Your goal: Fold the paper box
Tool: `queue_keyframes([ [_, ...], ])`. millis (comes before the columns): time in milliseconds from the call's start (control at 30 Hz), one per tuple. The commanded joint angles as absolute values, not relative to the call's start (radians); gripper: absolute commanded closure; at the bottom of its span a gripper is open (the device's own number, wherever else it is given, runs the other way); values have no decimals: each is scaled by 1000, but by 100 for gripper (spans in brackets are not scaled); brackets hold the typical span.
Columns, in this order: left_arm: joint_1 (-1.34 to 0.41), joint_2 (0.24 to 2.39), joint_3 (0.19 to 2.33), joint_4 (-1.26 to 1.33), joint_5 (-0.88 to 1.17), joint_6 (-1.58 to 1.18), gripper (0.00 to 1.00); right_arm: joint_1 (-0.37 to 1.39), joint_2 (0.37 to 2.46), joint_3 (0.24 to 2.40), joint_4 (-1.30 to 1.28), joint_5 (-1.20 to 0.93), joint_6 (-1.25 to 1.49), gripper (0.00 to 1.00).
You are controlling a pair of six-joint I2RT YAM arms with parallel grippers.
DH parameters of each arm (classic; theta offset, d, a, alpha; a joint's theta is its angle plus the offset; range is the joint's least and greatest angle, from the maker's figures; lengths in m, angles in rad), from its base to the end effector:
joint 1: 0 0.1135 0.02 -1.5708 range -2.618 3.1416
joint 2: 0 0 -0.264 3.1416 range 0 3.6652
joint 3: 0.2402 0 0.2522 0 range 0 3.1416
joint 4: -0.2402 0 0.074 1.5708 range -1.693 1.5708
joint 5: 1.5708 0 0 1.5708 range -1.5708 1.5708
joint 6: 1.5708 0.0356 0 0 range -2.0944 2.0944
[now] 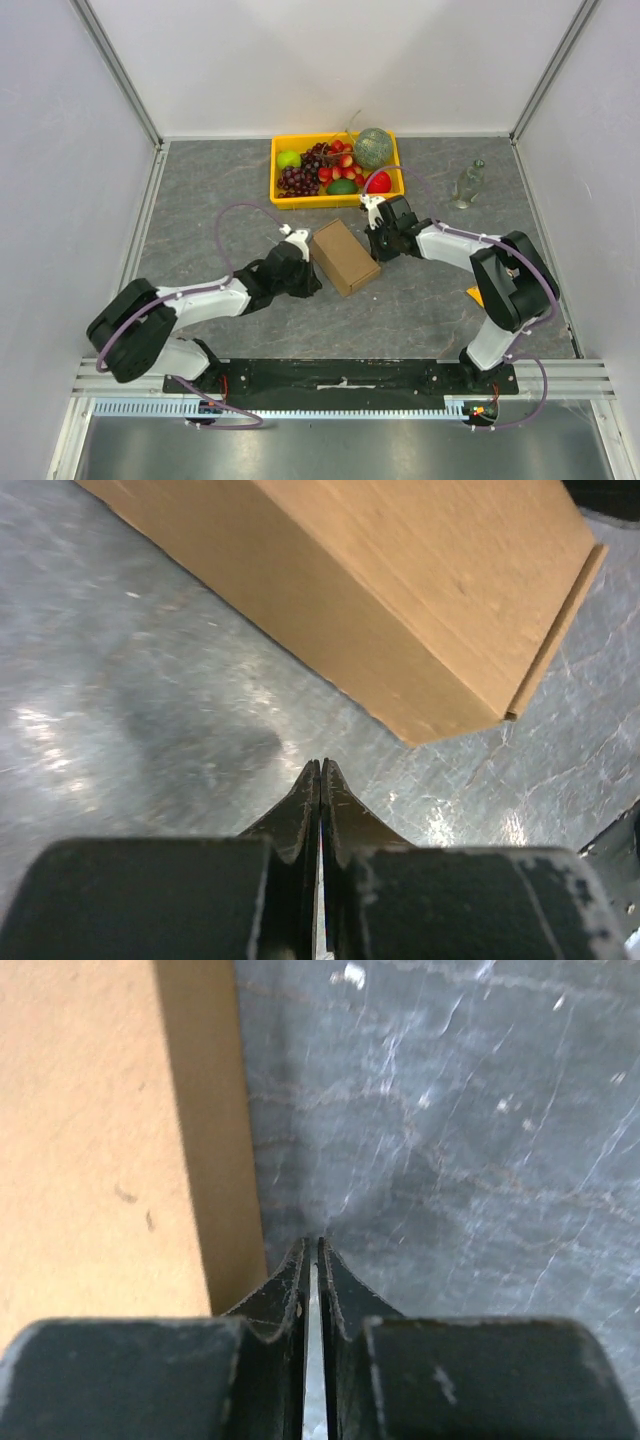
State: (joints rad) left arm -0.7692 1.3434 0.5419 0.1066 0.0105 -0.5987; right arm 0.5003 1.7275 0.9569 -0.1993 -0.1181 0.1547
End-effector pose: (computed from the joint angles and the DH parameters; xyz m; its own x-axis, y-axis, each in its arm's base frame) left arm 0.1852 -0.1798 0.1663 -0.7753 -0.0338 -0.6307 0.3201 0.8398 -0.4384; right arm 0.2968 0.1670 0.1565 -0.7975 -0.2616 -0.5437 -0.4169 0.8903 0.1831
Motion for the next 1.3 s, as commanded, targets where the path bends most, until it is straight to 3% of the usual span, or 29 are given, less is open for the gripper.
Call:
queue_keyframes([
  [0,-839,1439,620,140,14,-643,98,505,1648,884,-192,-179,201,88],
  [433,-911,1548,655,163,5,-696,98,537,1574,738,-100,-279,342,100],
  [1000,-913,1617,683,227,43,-703,98,557,1508,649,-8,-426,440,100],
  [1267,-897,1477,623,12,-116,-748,98,517,1440,661,-60,-209,381,100],
])
